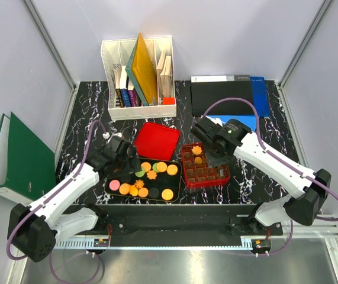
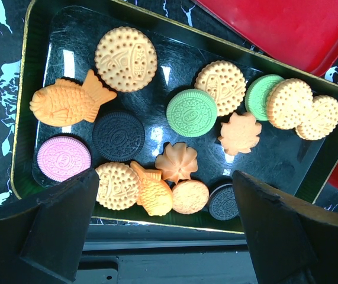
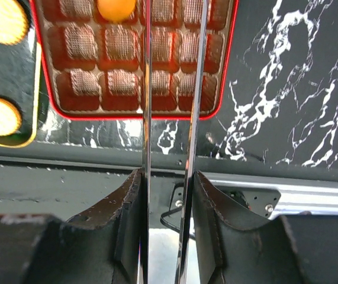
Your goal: Pack the cookies
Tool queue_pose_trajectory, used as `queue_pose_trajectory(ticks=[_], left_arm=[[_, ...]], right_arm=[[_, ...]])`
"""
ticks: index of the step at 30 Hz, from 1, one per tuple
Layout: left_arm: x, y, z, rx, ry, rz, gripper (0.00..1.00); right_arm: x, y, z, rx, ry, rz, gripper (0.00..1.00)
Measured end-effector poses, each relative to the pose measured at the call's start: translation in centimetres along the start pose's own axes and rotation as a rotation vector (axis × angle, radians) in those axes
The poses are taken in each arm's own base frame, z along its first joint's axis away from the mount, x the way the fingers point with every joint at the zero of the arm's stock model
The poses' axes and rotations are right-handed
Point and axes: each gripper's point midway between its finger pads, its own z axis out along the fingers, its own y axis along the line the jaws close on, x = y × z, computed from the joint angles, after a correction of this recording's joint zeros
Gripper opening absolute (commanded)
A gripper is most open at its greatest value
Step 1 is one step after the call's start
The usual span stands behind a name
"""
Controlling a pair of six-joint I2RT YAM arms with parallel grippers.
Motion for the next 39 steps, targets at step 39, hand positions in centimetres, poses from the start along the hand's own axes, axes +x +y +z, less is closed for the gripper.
queue_pose_trajectory(ticks=[39], left_arm=[[0.0,-0.3,0.4,0.006,0.01,0.004,0.98]], right_arm=[[-0.4,1.2,-2.5,-0.125,-0.036,0.051,0.63]])
